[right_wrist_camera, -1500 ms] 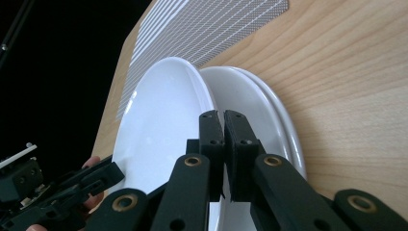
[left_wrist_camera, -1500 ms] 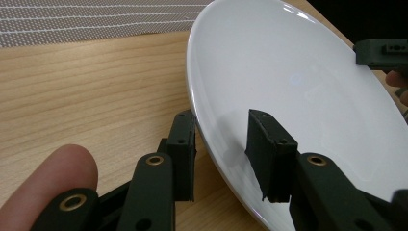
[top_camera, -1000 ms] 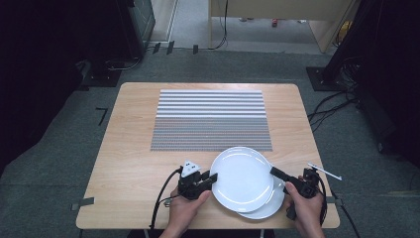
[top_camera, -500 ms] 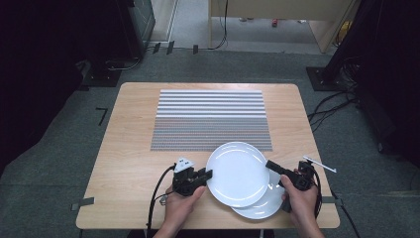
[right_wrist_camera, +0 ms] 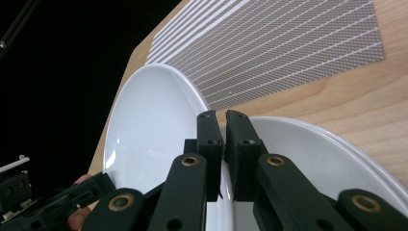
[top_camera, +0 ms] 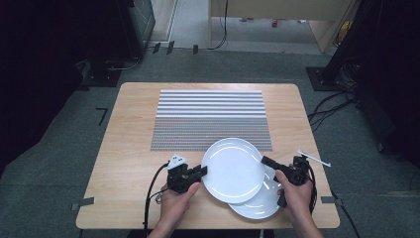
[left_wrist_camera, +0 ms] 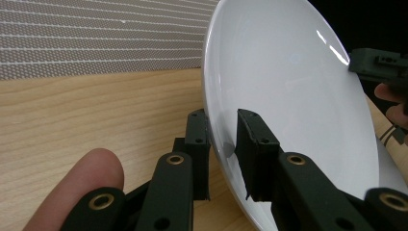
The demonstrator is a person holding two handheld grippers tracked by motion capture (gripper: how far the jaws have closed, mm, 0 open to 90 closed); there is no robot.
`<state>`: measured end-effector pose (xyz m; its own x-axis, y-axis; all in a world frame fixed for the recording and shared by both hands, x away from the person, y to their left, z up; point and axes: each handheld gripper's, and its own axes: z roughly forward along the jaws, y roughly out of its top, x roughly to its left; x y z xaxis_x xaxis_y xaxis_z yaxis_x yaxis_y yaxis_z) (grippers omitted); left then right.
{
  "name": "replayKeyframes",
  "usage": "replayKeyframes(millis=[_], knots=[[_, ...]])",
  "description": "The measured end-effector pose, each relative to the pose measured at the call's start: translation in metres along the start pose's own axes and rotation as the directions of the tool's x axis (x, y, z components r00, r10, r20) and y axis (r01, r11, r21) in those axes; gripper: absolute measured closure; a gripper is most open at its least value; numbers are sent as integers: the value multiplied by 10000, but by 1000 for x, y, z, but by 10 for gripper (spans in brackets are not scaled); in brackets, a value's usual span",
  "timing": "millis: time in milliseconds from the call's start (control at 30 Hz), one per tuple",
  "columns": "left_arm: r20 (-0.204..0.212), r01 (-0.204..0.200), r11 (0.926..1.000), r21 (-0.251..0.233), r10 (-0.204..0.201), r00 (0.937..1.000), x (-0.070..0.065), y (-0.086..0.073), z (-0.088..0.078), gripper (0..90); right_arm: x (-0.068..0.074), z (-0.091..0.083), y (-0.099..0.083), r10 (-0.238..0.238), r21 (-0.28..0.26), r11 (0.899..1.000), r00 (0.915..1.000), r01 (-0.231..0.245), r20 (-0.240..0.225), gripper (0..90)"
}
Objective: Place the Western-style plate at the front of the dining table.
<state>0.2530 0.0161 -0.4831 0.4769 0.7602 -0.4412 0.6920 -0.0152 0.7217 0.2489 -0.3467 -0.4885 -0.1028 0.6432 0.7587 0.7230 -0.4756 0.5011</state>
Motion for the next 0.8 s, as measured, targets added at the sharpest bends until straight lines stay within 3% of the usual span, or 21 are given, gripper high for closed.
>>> replayKeyframes(millis=[367, 800], knots=[[-2, 384, 9987, -333, -384, 9993, 16, 22, -14, 769, 19, 21, 12, 230, 110, 9997, 9996, -228, -191, 859], [-57, 779, 9955, -532, -783, 9969, 37, 47, -20, 768, 47, 45, 37, 76, -111, 9999, 9988, -81, -493, 859]])
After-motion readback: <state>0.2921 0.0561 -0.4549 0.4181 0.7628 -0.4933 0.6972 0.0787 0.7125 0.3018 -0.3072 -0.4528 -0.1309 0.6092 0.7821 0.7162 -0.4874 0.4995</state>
